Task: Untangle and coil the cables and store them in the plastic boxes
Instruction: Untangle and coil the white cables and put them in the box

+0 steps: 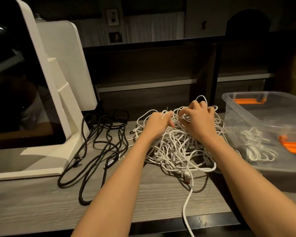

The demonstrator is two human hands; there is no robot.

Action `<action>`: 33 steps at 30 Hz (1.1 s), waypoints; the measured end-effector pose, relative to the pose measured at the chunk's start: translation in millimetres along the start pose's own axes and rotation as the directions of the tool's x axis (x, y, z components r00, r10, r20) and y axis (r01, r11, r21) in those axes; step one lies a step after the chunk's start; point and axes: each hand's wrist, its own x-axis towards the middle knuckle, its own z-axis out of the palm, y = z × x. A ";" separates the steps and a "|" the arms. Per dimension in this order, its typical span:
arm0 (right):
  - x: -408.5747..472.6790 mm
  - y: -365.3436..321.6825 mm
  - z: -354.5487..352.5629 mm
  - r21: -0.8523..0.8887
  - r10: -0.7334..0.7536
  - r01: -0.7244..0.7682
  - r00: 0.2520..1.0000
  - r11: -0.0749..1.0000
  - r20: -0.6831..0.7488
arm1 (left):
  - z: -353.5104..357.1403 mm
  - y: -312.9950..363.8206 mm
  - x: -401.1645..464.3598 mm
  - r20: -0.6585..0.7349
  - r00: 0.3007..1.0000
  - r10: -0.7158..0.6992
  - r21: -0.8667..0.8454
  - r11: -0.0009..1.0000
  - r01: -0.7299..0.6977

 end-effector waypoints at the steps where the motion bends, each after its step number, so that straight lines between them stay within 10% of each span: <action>1: 0.1 -1.5 -0.7 -0.029 0.033 -0.032 0.998 0.999 0.046 | 2.5 -0.9 0.6 -0.053 0.999 0.012 -0.028 1.000 -0.013; 14: 1.6 1.7 6.2 0.185 0.203 -0.248 0.951 0.951 0.231 | 0.0 4.8 0.0 -0.394 0.890 -0.229 -0.652 0.753 -0.095; 19: 0.9 6.8 7.6 0.265 0.197 -0.242 0.962 0.933 0.188 | -2.8 10.5 -5.6 -0.290 0.919 -0.268 -0.739 0.672 -0.038; 24: 0.3 3.0 5.5 0.428 -0.105 0.088 0.994 0.900 0.016 | -4.1 15.1 -8.7 -0.142 0.960 -0.240 -0.755 0.653 0.051; 33: 0.5 -5.0 15.3 0.471 -0.005 -0.082 0.984 0.879 0.180 | -2.7 11.9 -5.5 -0.229 0.955 -0.185 -0.619 0.785 0.004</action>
